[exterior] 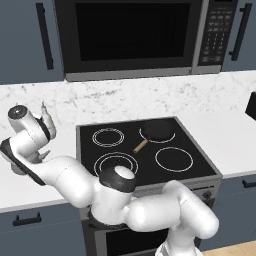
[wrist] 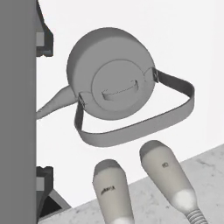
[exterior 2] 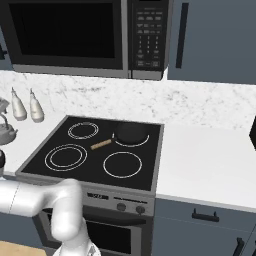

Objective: Pick the kettle from the counter and place it on a stove burner. Then turn the burner on.

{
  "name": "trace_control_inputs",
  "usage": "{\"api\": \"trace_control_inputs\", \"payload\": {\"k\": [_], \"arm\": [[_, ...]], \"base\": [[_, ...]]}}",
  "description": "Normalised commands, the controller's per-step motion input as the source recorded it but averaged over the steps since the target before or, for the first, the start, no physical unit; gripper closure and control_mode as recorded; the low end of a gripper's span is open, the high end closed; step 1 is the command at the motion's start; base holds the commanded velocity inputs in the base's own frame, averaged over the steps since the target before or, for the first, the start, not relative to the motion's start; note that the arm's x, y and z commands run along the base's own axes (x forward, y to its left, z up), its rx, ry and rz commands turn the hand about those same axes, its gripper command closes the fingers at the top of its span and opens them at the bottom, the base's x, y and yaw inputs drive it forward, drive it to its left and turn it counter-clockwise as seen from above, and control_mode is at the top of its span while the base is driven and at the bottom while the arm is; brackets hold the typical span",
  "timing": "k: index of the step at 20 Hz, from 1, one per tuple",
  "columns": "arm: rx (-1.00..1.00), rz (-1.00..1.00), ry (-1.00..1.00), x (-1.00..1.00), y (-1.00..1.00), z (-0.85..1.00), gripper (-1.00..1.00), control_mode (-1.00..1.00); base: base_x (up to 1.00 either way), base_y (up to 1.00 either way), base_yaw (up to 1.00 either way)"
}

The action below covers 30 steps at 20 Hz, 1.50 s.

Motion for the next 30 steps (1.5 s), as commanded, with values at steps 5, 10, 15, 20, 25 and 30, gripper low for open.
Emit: {"api": "trace_control_inputs", "payload": {"k": [5, 10, 15, 20, 25, 30], "arm": [[-0.08, 0.0, 0.0, 0.31, 0.17, -0.23, -1.0, -1.0], [-0.08, 0.0, 0.0, 0.31, 0.22, -0.16, 1.0, -1.0], [0.0, 0.0, -0.01, 0.16, 0.03, -0.02, 1.0, -1.0], [0.0, 0.0, -0.01, 0.15, 0.0, -0.09, 1.0, -1.0], [0.0, 0.0, -0.11, -0.06, -0.01, 0.0, 1.0, -1.0], [0.02, 0.0, -0.35, -0.8, -0.57, 0.2, 1.0, -1.0]], "base": [[0.0, 0.0, 0.0], [0.0, 0.0, 0.0], [0.0, 0.0, 0.0], [0.0, 0.0, 0.0], [0.0, 0.0, 0.0], [0.0, 0.0, 0.0]]}}
